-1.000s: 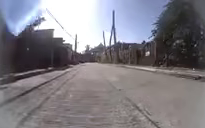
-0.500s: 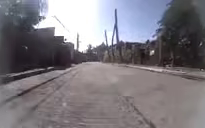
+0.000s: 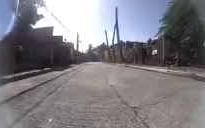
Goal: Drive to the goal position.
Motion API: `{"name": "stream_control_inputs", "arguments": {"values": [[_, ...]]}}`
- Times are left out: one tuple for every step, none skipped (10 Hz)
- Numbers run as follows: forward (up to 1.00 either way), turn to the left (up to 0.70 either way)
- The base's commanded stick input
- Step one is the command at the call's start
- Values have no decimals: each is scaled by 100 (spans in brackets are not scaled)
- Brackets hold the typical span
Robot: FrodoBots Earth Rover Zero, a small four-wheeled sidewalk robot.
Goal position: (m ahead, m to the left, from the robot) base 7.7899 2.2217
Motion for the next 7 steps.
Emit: {"name": "stream_control_inputs", "arguments": {"values": [[85, 0], [85, 0], [85, 0], [85, 3], [85, 28], [85, 34], [85, 34]]}}
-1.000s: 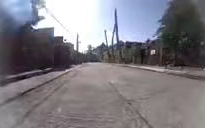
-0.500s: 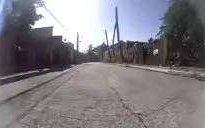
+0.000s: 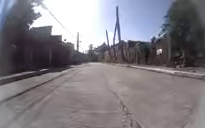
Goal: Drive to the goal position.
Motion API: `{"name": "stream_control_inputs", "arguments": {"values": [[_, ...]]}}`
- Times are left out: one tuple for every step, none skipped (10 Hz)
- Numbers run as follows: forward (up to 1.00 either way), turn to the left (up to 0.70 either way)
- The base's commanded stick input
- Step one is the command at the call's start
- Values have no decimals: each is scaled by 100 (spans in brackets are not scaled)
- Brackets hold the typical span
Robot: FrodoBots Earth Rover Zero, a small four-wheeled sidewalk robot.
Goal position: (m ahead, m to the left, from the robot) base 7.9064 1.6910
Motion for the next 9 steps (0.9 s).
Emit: {"name": "stream_control_inputs", "arguments": {"values": [[85, 17], [85, 0], [85, 0], [85, 0], [85, 0], [85, 0], [85, 0], [85, 0], [85, 0]]}}
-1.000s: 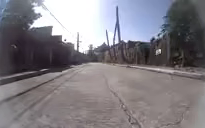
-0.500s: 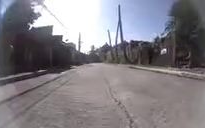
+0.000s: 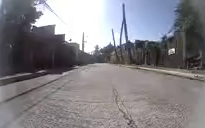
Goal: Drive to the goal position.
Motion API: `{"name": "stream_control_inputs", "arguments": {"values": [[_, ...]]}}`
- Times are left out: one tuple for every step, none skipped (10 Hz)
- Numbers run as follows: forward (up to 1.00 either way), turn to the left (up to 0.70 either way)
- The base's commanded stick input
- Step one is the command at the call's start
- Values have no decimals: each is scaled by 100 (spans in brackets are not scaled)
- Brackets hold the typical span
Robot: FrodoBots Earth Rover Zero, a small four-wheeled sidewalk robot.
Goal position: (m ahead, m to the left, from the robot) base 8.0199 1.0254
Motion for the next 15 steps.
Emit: {"name": "stream_control_inputs", "arguments": {"values": [[85, 0], [85, 0], [85, 0], [85, 0], [85, 0], [85, 0], [85, 0], [85, 0], [85, 0], [85, 0], [85, 0], [85, 0], [85, 0], [85, 0], [85, 0]]}}
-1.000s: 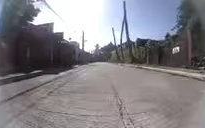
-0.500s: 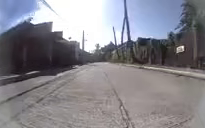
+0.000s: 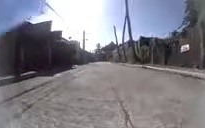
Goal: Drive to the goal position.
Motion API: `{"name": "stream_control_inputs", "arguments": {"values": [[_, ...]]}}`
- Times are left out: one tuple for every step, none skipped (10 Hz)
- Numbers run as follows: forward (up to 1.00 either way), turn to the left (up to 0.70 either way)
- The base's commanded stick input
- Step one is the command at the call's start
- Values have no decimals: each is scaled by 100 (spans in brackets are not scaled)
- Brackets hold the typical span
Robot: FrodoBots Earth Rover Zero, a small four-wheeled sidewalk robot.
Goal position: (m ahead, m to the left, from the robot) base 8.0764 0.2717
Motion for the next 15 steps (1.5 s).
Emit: {"name": "stream_control_inputs", "arguments": {"values": [[85, 0], [85, 0], [85, 0], [85, 0], [85, 0], [85, 0], [85, 2], [85, 5], [85, 34], [85, 34], [85, 34], [85, 5], [85, 3], [85, 2], [85, 2]]}}
